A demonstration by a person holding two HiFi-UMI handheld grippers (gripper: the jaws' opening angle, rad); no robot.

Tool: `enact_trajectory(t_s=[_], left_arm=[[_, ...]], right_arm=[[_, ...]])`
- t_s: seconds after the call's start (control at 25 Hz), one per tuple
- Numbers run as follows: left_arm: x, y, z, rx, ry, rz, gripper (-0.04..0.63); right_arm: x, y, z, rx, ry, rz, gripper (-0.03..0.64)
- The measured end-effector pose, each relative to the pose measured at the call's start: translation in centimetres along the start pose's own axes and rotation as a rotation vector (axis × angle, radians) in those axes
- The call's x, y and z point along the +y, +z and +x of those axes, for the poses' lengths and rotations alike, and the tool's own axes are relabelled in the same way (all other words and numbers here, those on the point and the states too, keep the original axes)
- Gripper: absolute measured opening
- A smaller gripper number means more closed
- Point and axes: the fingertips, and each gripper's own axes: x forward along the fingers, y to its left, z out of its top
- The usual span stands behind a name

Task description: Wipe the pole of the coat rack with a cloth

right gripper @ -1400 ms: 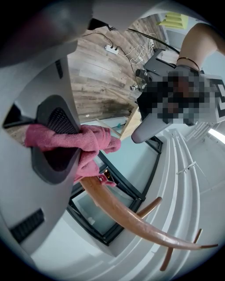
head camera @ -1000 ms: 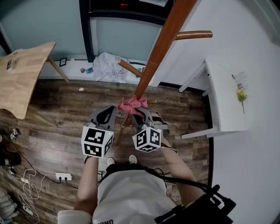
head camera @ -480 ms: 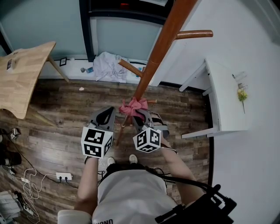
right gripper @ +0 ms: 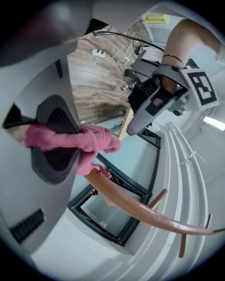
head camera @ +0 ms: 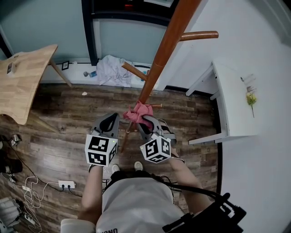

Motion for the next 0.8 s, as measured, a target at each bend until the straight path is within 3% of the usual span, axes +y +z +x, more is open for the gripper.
enact_trajectory(t_s=[0.28, 0.56, 0.8], left_arm=[[-0.1, 1.4, -0.9, -0.05, 0.015, -0.009, 0.012], [-0.8, 4.3, -1.9, -0.138, 0.038, 0.003, 0.012], [-1.7, 7.5, -2.9, -0.216, 0.066, 0.095, 0.012]], right_arm=[[-1.7, 2.7, -3.6, -0.104, -0.051, 0.081, 0.081], [-5.0, 5.8, -7.9, -0.219, -0.156, 0.151, 0.081], [-7.6, 8.6, -11.1, -0.266, -0.242, 0.079, 0.081]])
